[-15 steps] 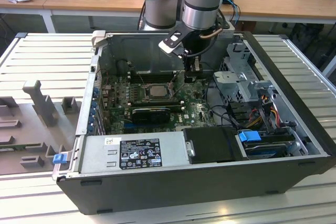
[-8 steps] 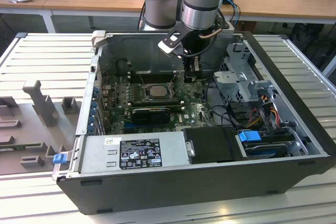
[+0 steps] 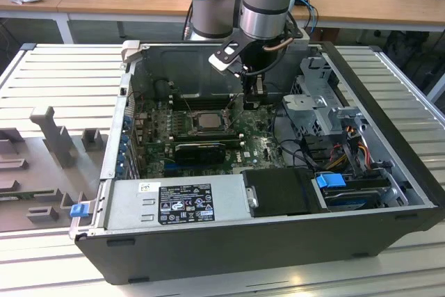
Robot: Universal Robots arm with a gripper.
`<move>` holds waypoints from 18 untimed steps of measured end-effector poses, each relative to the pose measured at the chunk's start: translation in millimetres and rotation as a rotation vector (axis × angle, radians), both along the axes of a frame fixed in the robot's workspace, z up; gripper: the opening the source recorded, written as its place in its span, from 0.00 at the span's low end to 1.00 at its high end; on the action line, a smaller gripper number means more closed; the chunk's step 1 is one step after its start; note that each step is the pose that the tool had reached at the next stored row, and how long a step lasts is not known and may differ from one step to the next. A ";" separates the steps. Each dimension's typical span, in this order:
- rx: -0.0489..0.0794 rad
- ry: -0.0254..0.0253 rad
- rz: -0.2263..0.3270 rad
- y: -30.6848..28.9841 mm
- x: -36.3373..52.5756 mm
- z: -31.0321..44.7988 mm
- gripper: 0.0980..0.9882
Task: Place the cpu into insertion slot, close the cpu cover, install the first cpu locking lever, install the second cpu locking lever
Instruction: 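Close the cpu cover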
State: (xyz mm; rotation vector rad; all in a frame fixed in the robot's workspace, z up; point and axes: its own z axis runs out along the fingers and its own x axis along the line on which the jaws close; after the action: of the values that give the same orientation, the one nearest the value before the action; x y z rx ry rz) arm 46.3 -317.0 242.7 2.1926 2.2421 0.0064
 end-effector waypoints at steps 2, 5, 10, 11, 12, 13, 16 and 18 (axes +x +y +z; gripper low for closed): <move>0.000 0.0000 0.000 0.0 -0.6 0.0 0.01; 0.000 0.0000 0.000 0.0 -2.6 0.0 0.01; 0.000 0.0000 0.000 0.0 -6.9 0.0 0.01; 0.000 0.0000 0.000 0.0 -7.5 0.0 0.01; 0.000 0.0000 0.000 0.0 -8.4 0.0 0.01; 0.000 0.0000 0.000 0.0 -9.1 0.0 0.01; 0.000 0.0000 0.000 0.0 -10.2 0.0 0.01; 0.000 0.0000 0.000 0.0 -10.8 0.0 0.01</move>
State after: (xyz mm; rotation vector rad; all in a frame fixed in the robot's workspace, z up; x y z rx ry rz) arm 35.4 -317.0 242.7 2.1925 2.2421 0.0063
